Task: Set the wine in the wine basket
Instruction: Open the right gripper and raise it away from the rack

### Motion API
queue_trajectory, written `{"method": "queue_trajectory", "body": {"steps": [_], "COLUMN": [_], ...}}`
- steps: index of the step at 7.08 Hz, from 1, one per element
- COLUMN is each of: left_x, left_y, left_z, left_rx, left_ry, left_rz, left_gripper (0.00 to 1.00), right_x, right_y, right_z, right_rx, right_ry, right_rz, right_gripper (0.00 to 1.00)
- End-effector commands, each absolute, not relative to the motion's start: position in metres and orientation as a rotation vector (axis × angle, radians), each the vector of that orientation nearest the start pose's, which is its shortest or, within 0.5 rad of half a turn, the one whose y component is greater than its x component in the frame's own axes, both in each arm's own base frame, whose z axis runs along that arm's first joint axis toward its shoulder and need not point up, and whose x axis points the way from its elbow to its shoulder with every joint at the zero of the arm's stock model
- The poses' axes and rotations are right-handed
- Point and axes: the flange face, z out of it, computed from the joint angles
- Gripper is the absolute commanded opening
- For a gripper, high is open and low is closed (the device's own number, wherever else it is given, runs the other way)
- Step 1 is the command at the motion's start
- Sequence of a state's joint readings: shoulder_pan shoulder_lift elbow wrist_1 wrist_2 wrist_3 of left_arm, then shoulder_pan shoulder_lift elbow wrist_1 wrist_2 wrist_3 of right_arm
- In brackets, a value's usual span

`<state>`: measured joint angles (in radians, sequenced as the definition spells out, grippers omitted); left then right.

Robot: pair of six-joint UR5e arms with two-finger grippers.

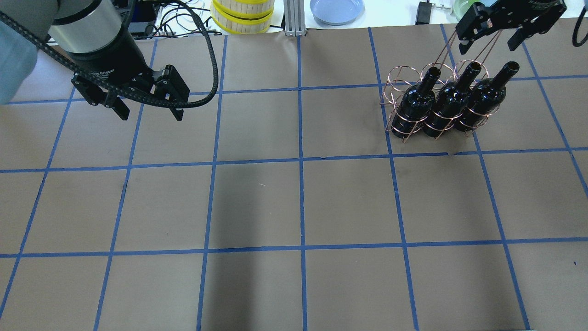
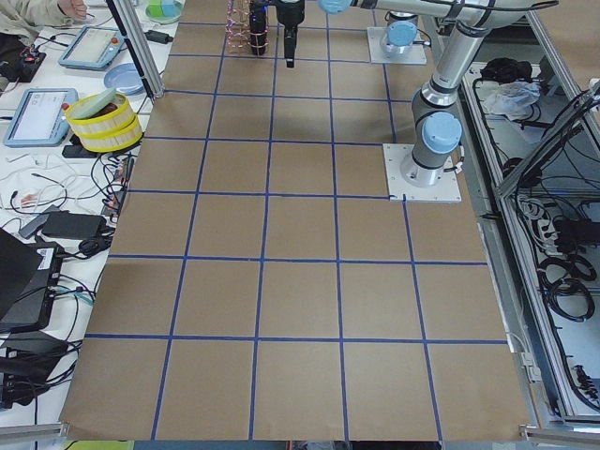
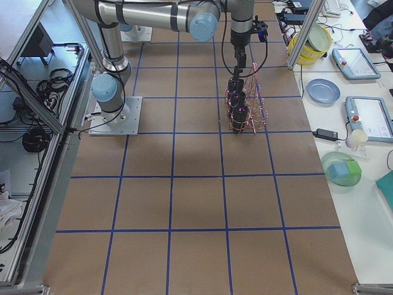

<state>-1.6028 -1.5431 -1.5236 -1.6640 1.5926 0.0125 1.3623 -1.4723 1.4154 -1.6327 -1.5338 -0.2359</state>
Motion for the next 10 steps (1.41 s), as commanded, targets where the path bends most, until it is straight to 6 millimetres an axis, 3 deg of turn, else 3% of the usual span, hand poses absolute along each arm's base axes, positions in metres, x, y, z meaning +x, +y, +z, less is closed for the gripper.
{"method": "queue_trajectory", "body": {"steps": [1, 3, 5, 7, 8, 10], "left_x": [-0.146, -0.146, -0.146, -0.146, -0.146, -0.146], "left_y": [-0.472, -0.472, -0.472, -0.472, -0.472, -0.471], "left_z": [0.515, 0.515, 0.514, 0.515, 0.515, 0.515], "left_rx": [0.070, 0.070, 0.070, 0.070, 0.070, 0.072], "left_ry": [3.117, 3.117, 3.117, 3.117, 3.117, 3.117], "left_rz": [0.031, 0.031, 0.033, 0.031, 0.031, 0.028], "left_gripper": [1.00, 1.00, 1.00, 1.00, 1.00, 1.00], "right_x": [0.042, 0.056, 0.070, 0.144, 0.170, 0.172], "right_y": [-0.490, -0.478, -0.478, -0.478, -0.480, -0.487], "right_z": [0.573, 0.570, 0.565, 0.553, 0.546, 0.545], "right_rx": [0.042, 0.006, 0.046, 0.130, 0.139, 0.030], "right_ry": [3.112, 3.105, 3.101, 3.105, 3.103, 3.110], "right_rz": [-0.127, -0.068, -0.058, -0.064, -0.073, -0.103], "right_gripper": [1.00, 1.00, 1.00, 1.00, 1.00, 1.00]}}
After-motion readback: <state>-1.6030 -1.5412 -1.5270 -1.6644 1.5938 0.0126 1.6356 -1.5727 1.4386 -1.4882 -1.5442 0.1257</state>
